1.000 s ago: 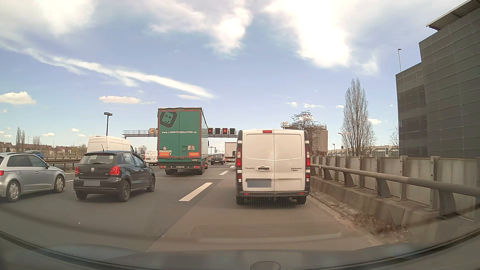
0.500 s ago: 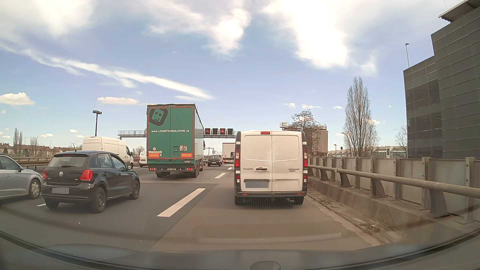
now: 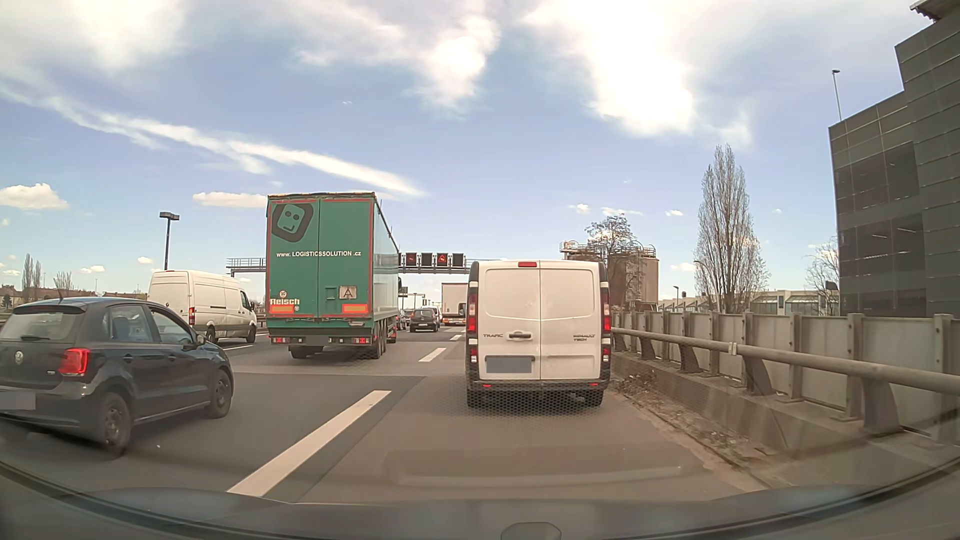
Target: Follow the waypoints while adhering to traffic rules and regulations
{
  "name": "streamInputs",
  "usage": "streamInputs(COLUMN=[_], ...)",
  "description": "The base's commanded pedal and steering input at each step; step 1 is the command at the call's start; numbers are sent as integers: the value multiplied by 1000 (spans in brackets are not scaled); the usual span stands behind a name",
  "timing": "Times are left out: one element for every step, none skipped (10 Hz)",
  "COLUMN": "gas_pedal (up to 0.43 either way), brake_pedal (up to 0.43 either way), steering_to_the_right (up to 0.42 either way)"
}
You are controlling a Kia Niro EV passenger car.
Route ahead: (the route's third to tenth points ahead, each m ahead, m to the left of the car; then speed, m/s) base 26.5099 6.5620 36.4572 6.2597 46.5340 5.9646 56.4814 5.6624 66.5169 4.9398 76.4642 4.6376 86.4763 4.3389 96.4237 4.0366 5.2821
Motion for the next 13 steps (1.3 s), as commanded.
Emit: streamInputs(gas_pedal=[189, 197, 197, 197, 197, 197, 189, 177, 138, 130, 110, 110, 110], brake_pedal=[0, 0, 0, 0, 0, 0, 0, 0, 0, 0, 0, 0, 0], steering_to_the_right=[5, 5, 5, 5, 5, 4, 4, 3, 3, 2, 2, 2, 2])
